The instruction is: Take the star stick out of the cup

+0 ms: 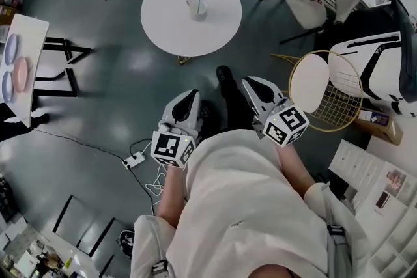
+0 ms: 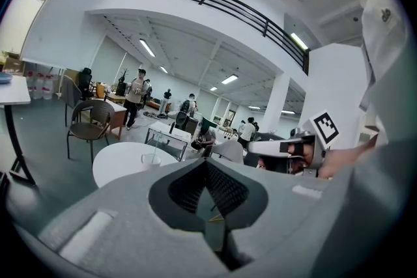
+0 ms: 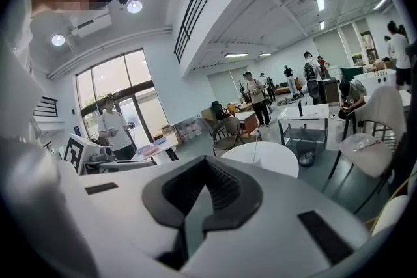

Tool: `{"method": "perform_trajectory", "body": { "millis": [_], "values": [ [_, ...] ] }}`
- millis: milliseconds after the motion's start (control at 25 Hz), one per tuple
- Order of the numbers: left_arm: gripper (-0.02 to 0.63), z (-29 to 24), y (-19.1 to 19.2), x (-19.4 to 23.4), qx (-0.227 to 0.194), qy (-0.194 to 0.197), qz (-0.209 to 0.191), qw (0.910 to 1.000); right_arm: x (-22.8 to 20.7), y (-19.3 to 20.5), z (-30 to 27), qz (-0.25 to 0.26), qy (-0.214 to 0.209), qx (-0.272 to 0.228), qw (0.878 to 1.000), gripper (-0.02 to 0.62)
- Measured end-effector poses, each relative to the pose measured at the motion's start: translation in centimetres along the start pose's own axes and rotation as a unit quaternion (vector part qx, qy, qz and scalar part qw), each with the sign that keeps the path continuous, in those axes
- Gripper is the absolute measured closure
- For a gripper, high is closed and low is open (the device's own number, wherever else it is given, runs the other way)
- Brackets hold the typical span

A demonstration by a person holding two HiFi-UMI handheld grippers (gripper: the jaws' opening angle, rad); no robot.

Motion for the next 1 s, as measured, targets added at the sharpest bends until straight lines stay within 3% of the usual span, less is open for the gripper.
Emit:
{"method": "perform_trajectory", "body": {
  "millis": [400,760,1000],
  "values": [
    [0.600,-5.5,-3.4,0.3,-0.001,-0.035,-0.006,0.9994,-6.2,-4.2,-4.7,-0.005,-0.054,0.002,0.999,0.588],
    [0.600,-12.6,-6.2,-1.8,-0.002,-0.047,-0.019,0.9987,-13.3,-8.0,-7.2,-0.006,-0.091,0.005,0.996,0.588],
    [0.600,-15.5,-6.9,-3.5,-0.006,-0.082,-0.014,0.9965,-17.3,-8.7,-7.8,-0.015,-0.124,0.023,0.992,0.588]
  ]
}}
Point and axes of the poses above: the fingertips, and each gripper's own axes: z backward along the fingers, x to its left, y out of its underside, the point moved 5 cm from there along z, backward along the fingers, and after that the axes turned 12 degrees about -y, right-handed, at the moved point
